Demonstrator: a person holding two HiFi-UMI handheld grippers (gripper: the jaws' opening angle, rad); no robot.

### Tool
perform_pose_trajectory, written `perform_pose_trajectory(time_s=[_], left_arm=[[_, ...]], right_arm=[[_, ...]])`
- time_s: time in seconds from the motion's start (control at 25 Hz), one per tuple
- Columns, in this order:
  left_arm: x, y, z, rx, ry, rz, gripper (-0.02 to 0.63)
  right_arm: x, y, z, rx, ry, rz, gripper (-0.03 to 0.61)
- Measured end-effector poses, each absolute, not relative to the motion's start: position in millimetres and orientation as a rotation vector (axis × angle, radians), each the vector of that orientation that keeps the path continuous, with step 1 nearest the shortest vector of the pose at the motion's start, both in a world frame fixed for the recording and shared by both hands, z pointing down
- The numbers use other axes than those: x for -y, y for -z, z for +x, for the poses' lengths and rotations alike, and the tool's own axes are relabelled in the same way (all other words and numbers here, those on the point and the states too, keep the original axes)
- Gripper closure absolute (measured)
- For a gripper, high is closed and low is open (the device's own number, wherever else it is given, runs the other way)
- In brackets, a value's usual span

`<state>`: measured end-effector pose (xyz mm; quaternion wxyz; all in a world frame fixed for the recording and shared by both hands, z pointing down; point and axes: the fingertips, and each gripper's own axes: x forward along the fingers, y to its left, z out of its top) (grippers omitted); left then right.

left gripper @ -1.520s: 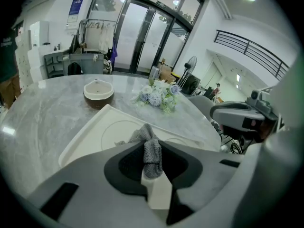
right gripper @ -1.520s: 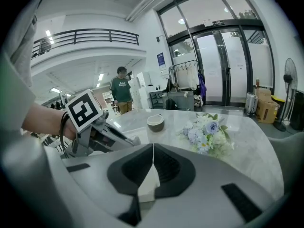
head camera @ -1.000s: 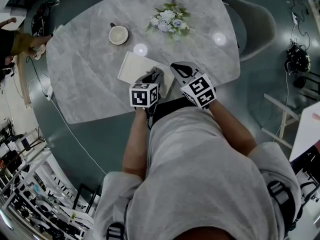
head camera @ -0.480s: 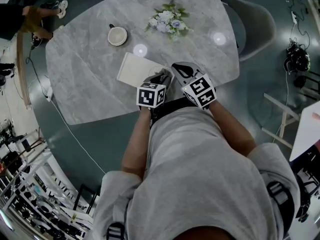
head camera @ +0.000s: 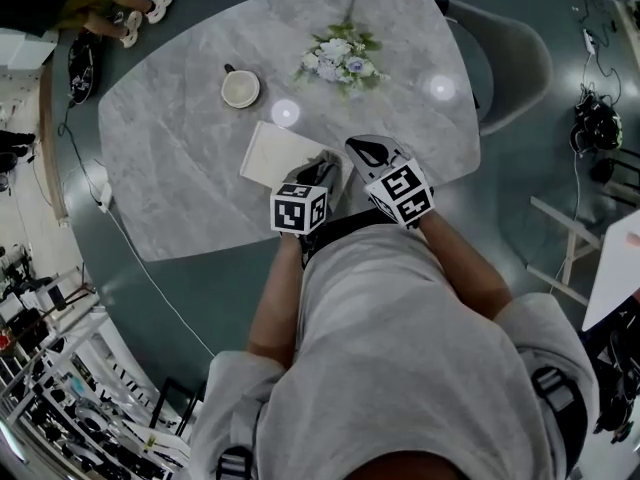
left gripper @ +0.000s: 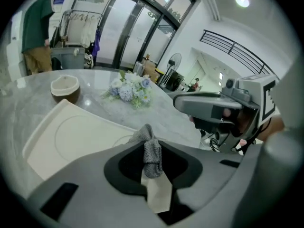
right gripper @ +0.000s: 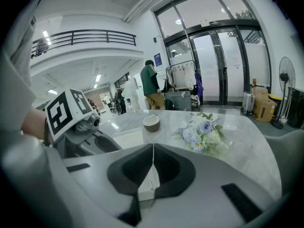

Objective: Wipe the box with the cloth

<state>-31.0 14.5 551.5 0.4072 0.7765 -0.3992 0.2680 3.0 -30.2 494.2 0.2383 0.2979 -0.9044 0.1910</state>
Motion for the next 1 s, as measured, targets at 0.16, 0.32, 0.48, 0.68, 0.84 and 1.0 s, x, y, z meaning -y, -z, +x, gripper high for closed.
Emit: perform_pose_trajectory(time_s=[0.16, 0.32, 0.48, 0.68, 0.84, 1.0], left_arm=[[9, -532, -73, 1.150, -0.643, 1.943, 0.522], [36, -527, -125, 1.300, -0.647, 1.896, 0.520], [59, -537, -158, 1.376, -0.691, 1.857, 0.520], [76, -556, -169, 1.380, -0.722, 1.790, 0.520], [85, -560, -169, 1.370, -0.686, 1.770, 0.520], [83, -561, -167, 1.353, -0.661, 1.772, 0.522]], right_arm=[[40, -492, 4, 2.478, -0.528, 0.829, 0.551], [48, -493, -1, 2.484, -0.530, 0.824, 0.551], [55, -494, -6, 2.484, -0.526, 0.811, 0.551], [67, -492, -13, 2.480, -0.522, 0.805, 0.552], [74, -492, -15, 2.474, -0.521, 0.809, 0.552], [74, -496, -14, 2.463, -0.534, 0.810, 0.551]])
